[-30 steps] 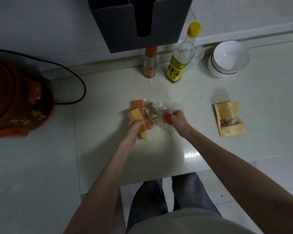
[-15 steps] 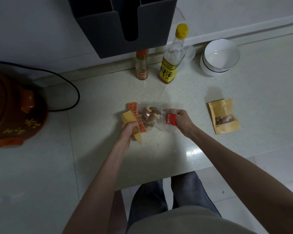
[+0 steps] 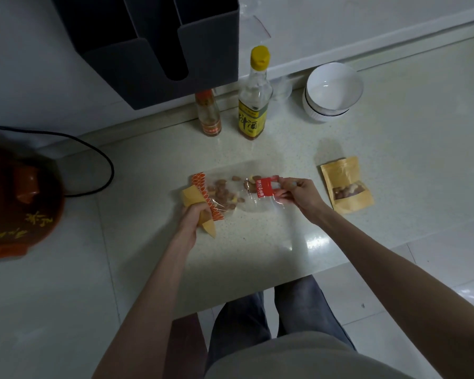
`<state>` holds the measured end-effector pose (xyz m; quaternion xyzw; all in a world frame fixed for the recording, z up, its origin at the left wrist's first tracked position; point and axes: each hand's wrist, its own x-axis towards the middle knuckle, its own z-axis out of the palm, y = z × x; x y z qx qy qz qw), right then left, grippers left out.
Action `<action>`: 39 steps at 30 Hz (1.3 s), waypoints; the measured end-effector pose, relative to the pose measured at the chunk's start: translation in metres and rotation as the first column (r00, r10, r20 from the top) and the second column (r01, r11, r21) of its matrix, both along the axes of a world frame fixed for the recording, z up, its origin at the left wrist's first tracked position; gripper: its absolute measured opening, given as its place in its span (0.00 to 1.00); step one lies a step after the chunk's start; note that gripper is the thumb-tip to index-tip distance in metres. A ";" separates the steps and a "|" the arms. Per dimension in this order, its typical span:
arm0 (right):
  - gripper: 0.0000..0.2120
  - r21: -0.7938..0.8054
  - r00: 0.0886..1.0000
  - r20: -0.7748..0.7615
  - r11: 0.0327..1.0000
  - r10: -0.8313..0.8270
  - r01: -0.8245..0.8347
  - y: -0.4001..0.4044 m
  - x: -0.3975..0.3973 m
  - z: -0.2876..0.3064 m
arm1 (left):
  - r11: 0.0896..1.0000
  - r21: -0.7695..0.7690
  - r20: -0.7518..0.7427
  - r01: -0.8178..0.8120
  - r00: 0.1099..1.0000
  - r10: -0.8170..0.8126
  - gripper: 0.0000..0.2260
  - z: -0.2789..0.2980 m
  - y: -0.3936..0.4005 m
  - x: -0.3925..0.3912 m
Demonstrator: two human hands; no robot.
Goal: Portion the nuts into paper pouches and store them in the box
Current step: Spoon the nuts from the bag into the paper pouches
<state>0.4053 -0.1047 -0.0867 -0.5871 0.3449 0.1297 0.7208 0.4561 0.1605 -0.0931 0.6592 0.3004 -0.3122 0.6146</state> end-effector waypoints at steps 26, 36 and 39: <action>0.11 -0.106 0.994 -0.011 0.989 -0.108 0.106 -0.073 -0.006 0.023 | 0.988 0.148 0.058 0.035 0.997 -0.044 0.11 0.002 -0.014 0.005; 0.10 -0.159 0.998 0.064 0.987 0.019 -0.009 -0.069 0.003 0.110 | 0.934 0.353 0.549 0.053 0.797 -0.253 0.27 0.060 -0.049 0.000; 0.10 -0.181 0.988 0.105 0.979 0.114 -0.094 -0.063 0.009 0.150 | 0.932 0.333 0.577 0.139 0.752 -0.319 0.28 0.081 -0.060 0.001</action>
